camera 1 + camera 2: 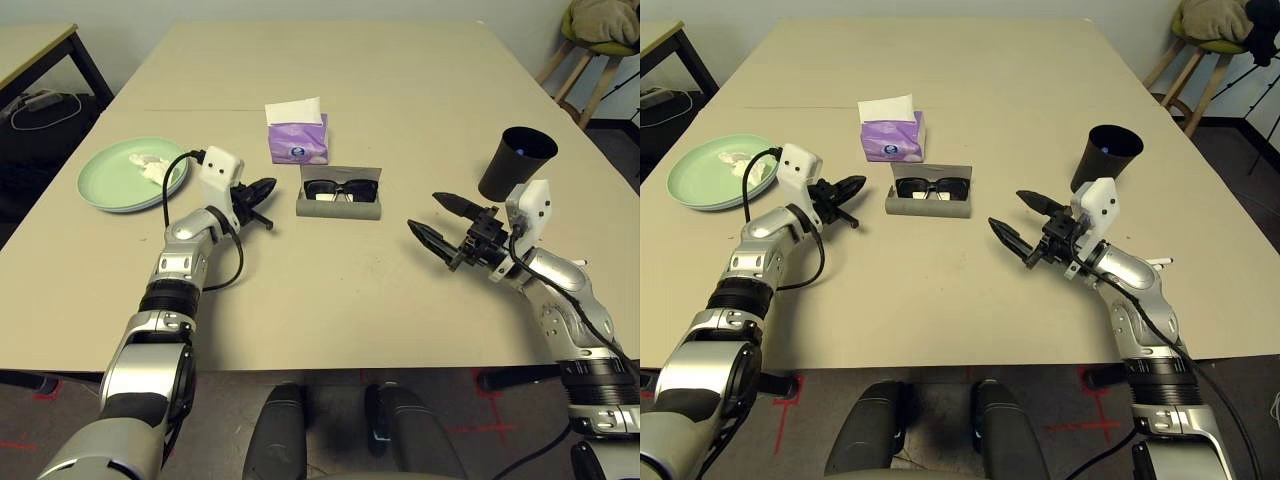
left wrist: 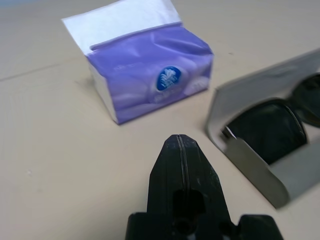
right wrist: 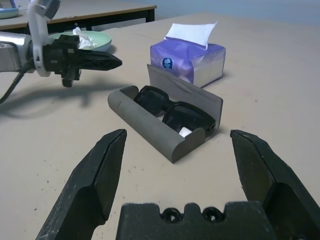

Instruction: Organize and tidy the items on the table.

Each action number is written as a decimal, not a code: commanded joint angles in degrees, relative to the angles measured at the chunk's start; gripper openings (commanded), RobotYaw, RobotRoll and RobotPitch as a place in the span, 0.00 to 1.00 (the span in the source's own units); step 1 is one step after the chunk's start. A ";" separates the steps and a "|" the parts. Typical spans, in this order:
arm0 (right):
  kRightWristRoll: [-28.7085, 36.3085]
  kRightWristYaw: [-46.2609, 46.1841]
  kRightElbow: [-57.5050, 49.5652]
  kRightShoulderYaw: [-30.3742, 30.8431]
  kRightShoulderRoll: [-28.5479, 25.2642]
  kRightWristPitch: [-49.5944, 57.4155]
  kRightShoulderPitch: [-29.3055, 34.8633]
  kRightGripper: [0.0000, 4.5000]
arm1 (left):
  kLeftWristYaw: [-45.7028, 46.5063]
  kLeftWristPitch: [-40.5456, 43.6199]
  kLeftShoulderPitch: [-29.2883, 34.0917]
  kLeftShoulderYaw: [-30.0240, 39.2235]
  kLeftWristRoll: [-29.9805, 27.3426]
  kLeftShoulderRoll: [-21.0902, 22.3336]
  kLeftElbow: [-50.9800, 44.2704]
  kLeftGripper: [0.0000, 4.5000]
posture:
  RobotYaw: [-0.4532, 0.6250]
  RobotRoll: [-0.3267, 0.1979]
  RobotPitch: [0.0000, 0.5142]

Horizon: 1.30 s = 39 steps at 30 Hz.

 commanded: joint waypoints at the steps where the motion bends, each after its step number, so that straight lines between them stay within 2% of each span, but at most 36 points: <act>1: 0.77 -0.55 -2.23 0.18 -0.18 1.29 0.35 1.00 | 0.14 -1.48 -1.47 0.02 1.10 -0.43 2.14 0.00 | 0.58 0.62 0.31; 9: 1.61 -0.91 -3.09 -0.51 -0.66 1.90 0.20 1.00 | -2.15 -1.23 -2.89 -0.02 0.55 0.02 -0.33 0.00 | 0.57 0.62 0.37; 17: 3.09 -2.42 -7.19 -1.28 -1.06 3.71 2.71 1.00 | -3.22 0.60 -2.93 -0.64 1.09 -0.19 -1.97 0.00 | 0.55 0.62 0.44; 32: 4.62 -7.69 -17.28 -2.02 -0.91 6.50 9.30 1.00 | -2.40 0.17 -4.96 -0.61 2.55 -1.58 1.46 0.00 | 0.52 0.62 0.50; 39: 4.39 -9.66 -19.25 -1.61 -0.61 5.97 9.88 1.00 | -2.02 -1.88 -7.32 -0.75 3.23 -2.09 4.97 0.00 | 0.51 0.62 0.52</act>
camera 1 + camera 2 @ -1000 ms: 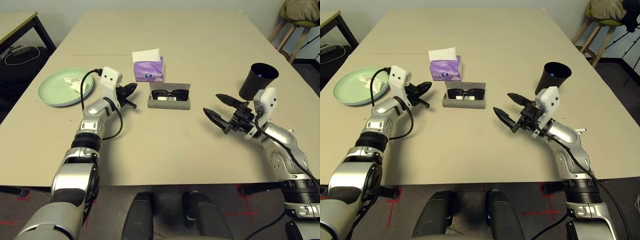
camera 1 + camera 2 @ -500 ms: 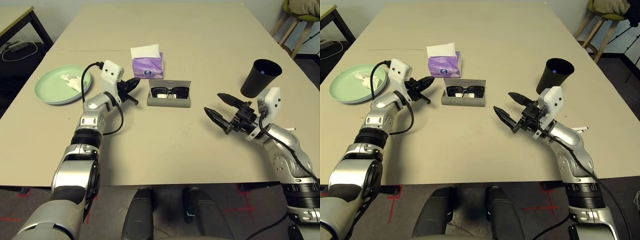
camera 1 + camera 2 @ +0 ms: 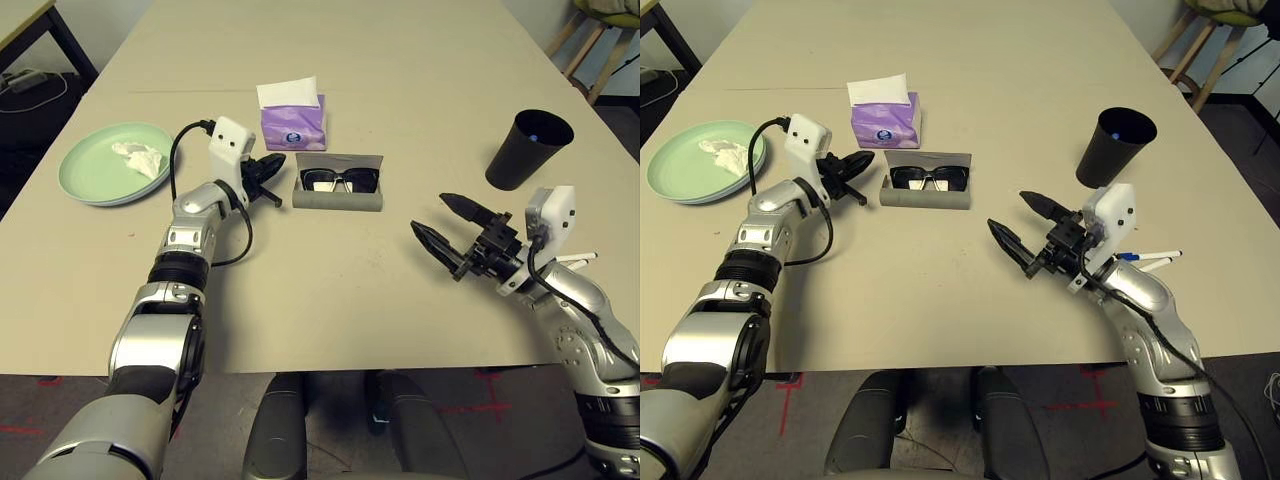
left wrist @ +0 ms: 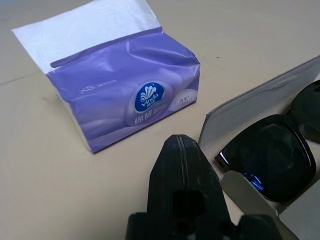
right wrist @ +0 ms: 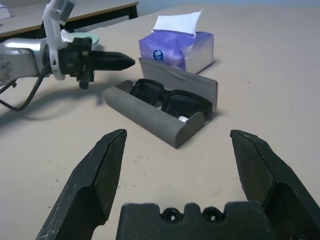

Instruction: Organize and tidy the items on the table.

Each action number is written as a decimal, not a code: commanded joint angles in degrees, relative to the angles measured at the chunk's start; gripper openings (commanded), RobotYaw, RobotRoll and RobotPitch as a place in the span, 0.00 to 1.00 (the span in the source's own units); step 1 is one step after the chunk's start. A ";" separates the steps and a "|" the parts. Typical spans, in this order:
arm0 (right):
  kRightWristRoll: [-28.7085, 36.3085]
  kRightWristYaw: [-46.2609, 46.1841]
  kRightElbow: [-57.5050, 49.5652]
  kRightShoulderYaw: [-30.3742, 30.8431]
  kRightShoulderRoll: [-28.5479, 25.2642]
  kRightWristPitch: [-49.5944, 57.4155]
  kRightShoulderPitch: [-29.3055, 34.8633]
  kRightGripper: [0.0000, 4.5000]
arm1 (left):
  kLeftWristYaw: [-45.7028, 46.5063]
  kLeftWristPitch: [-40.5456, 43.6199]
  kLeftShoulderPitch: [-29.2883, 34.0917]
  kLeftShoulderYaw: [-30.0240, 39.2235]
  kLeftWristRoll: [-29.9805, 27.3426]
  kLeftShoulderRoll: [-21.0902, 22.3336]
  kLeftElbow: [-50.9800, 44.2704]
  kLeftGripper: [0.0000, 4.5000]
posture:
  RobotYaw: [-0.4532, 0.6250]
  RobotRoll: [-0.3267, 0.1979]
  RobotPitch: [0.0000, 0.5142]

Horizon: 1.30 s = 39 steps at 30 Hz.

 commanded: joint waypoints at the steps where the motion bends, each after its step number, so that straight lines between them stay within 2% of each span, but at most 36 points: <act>1: 0.18 -0.91 -1.98 -0.57 0.03 -0.17 0.86 1.00 | 0.59 -1.55 -1.80 -0.51 1.34 -0.66 3.16 0.00 | 0.51 0.62 0.52; 14: 1.24 -0.08 -1.19 -0.79 0.07 -1.40 1.87 1.00 | 3.67 -5.31 -5.68 -0.21 3.03 -2.33 10.20 0.00 | 0.50 0.62 0.52; 25: 0.67 1.84 1.65 0.50 0.77 -3.51 2.01 1.00 | -11.90 -9.06 -3.58 2.34 -4.39 -5.79 3.94 0.00 | 0.51 0.62 0.49; 39: 0.39 1.58 2.02 0.91 1.10 -3.17 -0.19 1.00 | -16.66 -3.70 -0.53 1.61 -4.96 -4.40 -0.35 0.00 | 0.51 0.62 0.46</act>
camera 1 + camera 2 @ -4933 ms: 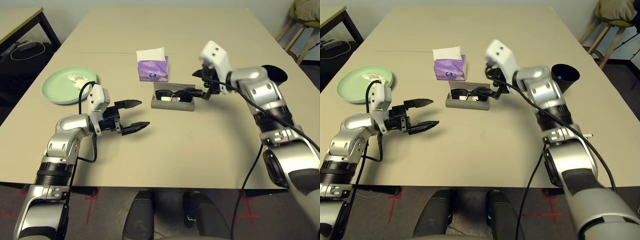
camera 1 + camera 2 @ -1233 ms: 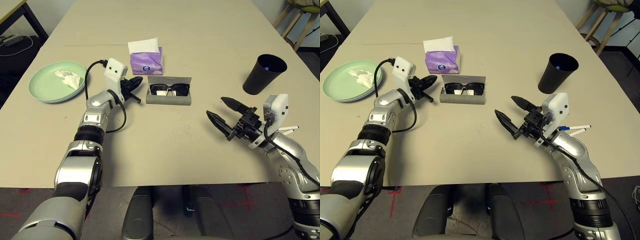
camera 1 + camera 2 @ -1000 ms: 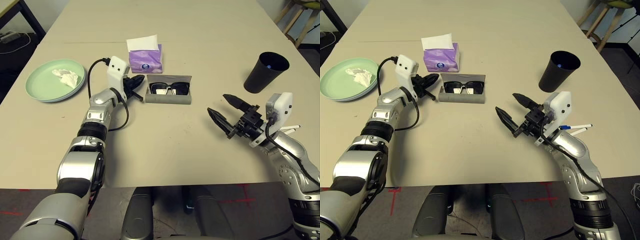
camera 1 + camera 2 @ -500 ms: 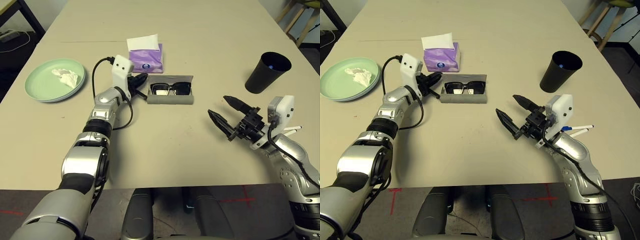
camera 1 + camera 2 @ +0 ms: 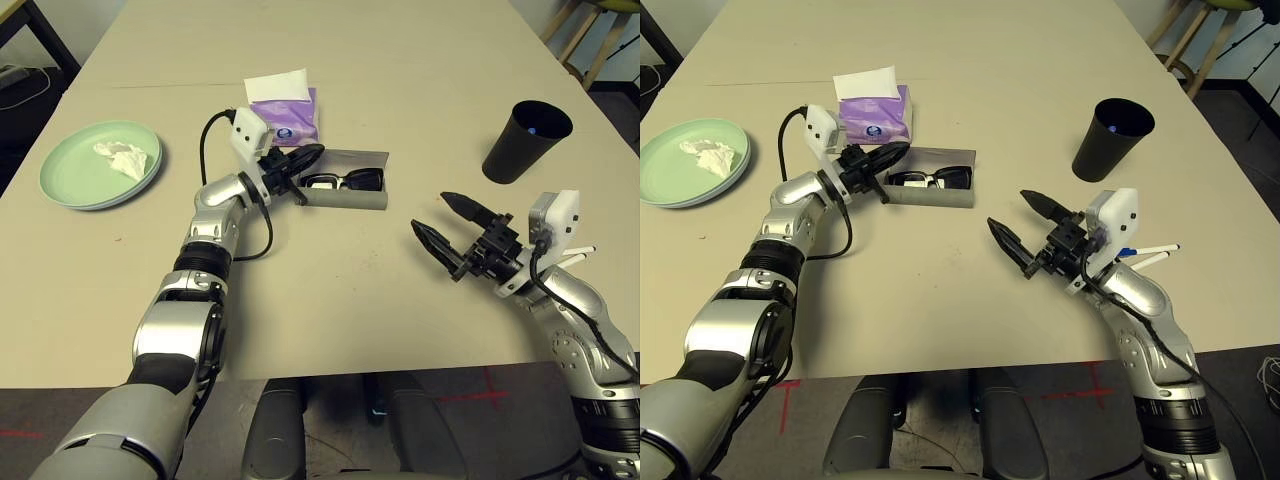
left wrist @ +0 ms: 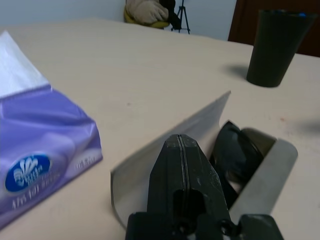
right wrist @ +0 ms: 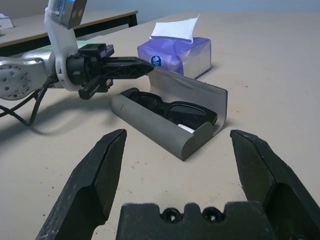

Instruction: Organize and tidy the items on the table.

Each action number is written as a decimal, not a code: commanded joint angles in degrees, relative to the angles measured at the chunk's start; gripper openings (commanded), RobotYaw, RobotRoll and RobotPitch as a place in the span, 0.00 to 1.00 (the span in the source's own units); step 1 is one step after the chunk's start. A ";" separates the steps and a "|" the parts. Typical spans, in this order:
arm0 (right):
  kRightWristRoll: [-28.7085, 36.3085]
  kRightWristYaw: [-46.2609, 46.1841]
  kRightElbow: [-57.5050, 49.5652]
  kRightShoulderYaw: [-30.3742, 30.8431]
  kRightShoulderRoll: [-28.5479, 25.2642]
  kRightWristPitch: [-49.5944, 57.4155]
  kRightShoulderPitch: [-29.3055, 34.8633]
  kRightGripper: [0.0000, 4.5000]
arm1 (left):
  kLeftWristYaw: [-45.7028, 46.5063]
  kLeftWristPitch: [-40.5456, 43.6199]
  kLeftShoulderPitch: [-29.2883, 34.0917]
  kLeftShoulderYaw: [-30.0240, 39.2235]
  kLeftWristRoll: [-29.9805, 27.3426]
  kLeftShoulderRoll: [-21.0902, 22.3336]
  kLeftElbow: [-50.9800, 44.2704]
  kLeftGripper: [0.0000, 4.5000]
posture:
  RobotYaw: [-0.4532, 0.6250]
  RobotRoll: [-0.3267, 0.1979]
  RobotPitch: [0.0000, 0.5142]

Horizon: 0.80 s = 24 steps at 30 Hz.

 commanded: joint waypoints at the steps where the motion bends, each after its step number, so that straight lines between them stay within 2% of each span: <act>1: -0.18 -0.02 -0.10 0.23 0.08 -0.22 0.59 1.00 | -0.01 1.24 0.49 0.43 -0.97 -0.13 -1.59 0.00 | 0.51 0.62 0.46; 9: -0.28 -0.10 -0.06 0.60 0.29 0.30 -0.14 1.00 | 1.68 2.80 -1.61 5.69 -7.11 -2.32 -3.32 0.00 | 0.51 0.62 0.45; 24: -0.29 -0.36 -0.68 0.68 0.32 0.69 -0.09 1.00 | 12.19 2.86 -3.82 0.06 3.82 1.27 5.30 0.00 | 0.51 0.62 0.46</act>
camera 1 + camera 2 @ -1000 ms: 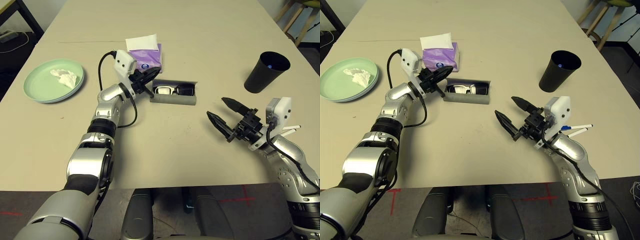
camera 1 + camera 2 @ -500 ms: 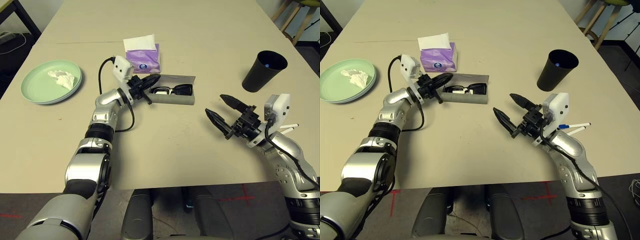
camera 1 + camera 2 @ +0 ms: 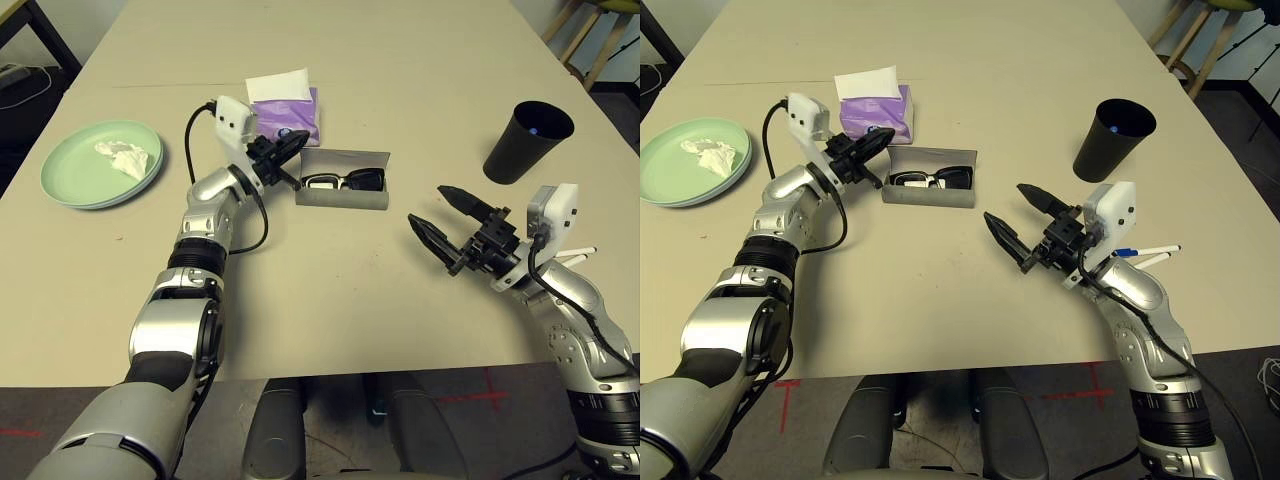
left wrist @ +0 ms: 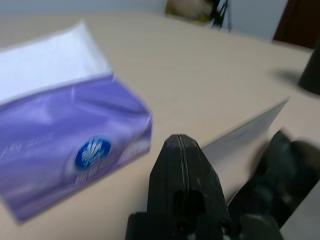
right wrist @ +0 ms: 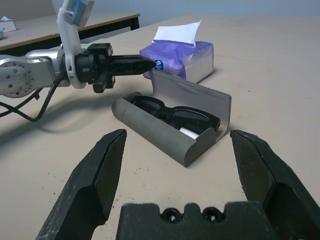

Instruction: Organize and tidy the items on the table.

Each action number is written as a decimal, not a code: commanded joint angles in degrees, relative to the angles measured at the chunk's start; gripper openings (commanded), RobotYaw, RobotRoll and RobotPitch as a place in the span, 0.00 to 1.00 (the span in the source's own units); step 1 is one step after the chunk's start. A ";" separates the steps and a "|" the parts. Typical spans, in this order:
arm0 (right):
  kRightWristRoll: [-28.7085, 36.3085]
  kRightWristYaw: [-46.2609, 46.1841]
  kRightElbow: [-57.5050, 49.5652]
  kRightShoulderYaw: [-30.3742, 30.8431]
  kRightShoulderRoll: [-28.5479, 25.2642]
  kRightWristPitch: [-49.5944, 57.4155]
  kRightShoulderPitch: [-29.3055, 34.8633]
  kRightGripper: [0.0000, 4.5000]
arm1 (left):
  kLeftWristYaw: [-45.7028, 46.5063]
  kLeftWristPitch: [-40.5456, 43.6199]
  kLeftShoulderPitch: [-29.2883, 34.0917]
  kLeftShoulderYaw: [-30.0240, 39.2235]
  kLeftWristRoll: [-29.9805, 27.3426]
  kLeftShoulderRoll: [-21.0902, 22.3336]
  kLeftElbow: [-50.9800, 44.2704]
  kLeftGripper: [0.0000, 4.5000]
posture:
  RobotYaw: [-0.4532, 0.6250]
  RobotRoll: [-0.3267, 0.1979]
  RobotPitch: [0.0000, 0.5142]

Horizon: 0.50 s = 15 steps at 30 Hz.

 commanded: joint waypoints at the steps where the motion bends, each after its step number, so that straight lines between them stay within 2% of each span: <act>1: -0.22 -0.15 -0.63 0.41 -0.14 0.30 0.90 1.00 | 1.88 0.35 -1.01 -0.86 1.77 0.18 2.37 0.00 | 0.51 0.62 0.46; 15: -0.26 -0.26 -0.41 0.80 -0.10 0.42 0.50 1.00 | 1.14 -1.33 -3.15 3.29 -2.48 -1.94 3.00 0.00 | 0.50 0.62 0.44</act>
